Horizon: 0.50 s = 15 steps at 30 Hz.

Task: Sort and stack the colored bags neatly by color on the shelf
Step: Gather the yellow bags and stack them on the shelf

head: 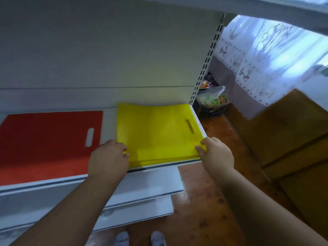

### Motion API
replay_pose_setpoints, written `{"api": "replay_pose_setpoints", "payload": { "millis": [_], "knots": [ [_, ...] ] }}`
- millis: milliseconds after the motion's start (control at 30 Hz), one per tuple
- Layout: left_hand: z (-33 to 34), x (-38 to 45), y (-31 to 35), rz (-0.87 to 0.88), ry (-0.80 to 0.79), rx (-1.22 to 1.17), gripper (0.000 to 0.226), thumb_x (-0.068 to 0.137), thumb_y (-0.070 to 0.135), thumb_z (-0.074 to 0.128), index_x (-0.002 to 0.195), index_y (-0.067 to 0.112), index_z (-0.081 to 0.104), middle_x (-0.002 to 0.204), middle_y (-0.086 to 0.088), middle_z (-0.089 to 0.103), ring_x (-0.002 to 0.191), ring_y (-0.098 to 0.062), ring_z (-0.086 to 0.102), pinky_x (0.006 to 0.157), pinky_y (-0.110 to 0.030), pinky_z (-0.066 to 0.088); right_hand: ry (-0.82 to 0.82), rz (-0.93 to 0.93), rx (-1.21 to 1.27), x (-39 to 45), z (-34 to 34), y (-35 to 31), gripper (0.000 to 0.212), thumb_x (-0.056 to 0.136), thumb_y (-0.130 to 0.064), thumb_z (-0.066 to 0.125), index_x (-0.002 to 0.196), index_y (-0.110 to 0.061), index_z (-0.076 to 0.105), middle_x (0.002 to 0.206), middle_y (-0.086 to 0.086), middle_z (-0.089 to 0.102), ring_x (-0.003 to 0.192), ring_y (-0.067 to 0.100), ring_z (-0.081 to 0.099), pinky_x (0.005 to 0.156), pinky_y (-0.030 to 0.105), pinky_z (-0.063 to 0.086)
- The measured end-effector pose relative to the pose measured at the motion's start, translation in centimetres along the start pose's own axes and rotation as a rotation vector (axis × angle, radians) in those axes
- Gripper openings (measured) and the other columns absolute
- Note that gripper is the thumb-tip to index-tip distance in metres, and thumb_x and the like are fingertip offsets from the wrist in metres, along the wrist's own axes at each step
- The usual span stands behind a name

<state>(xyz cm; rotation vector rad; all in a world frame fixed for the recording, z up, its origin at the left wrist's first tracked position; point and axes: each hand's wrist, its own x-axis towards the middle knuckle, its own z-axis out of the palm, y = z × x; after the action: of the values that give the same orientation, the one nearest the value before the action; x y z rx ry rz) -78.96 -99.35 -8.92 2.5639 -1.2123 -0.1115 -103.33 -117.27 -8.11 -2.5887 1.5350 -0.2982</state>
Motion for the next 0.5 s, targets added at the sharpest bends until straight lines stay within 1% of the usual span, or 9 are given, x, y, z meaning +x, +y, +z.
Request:
{"api": "replay_pose_setpoints", "payload": {
  "millis": [133,200,300,400,500],
  "knots": [
    [1.1,-0.3,1.6,-0.050,0.032,0.067,0.019,0.085,0.029,0.067,0.100,0.025,0.077,0.099,-0.009,0.062,0.089,-0.032,0.060,0.076,-0.036,0.050,-0.088,-0.053,-0.080,1.3,0.4,1.4,0.035,0.097,-0.047,0.051,0.108,-0.017,0.064,0.097,0.003,0.057,0.087,0.026,0.057,0.070,0.036,0.049],
    [1.5,-0.4,1.8,-0.080,0.066,0.092,0.016,0.082,0.030,0.070,0.096,0.026,0.077,0.097,-0.011,0.059,0.087,-0.033,0.057,0.075,-0.037,0.049,-0.092,-0.070,-0.120,1.8,0.5,1.6,0.036,0.097,-0.048,0.049,0.108,-0.018,0.064,0.098,0.003,0.057,0.086,0.026,0.058,0.070,0.036,0.050],
    [2.0,-0.7,1.9,-0.117,0.125,0.110,0.015,0.079,0.034,0.073,0.092,0.029,0.077,0.098,-0.011,0.056,0.088,-0.034,0.053,0.076,-0.039,0.047,-0.064,-0.117,-0.157,2.3,0.5,1.7,0.039,0.097,-0.050,0.047,0.107,-0.017,0.067,0.098,0.002,0.058,0.086,0.025,0.058,0.071,0.037,0.052],
    [2.6,-1.2,1.7,-0.088,0.165,0.054,0.015,0.080,0.033,0.075,0.093,0.026,0.078,0.094,-0.011,0.056,0.085,-0.036,0.053,0.076,-0.040,0.046,-0.045,-0.183,-0.089,2.3,0.3,0.6,0.039,0.098,-0.048,0.047,0.110,-0.017,0.067,0.104,0.004,0.061,0.091,0.026,0.060,0.072,0.036,0.050],
    [2.4,-2.3,0.9,-0.062,0.238,0.033,0.022,0.078,0.029,0.077,0.099,0.022,0.077,0.088,-0.008,0.055,0.080,-0.034,0.054,0.074,-0.040,0.047,-0.031,-0.261,0.046,1.8,0.2,-2.2,0.036,0.097,-0.044,0.053,0.111,-0.014,0.068,0.105,0.008,0.063,0.092,0.030,0.060,0.071,0.036,0.048]
  ]
}}
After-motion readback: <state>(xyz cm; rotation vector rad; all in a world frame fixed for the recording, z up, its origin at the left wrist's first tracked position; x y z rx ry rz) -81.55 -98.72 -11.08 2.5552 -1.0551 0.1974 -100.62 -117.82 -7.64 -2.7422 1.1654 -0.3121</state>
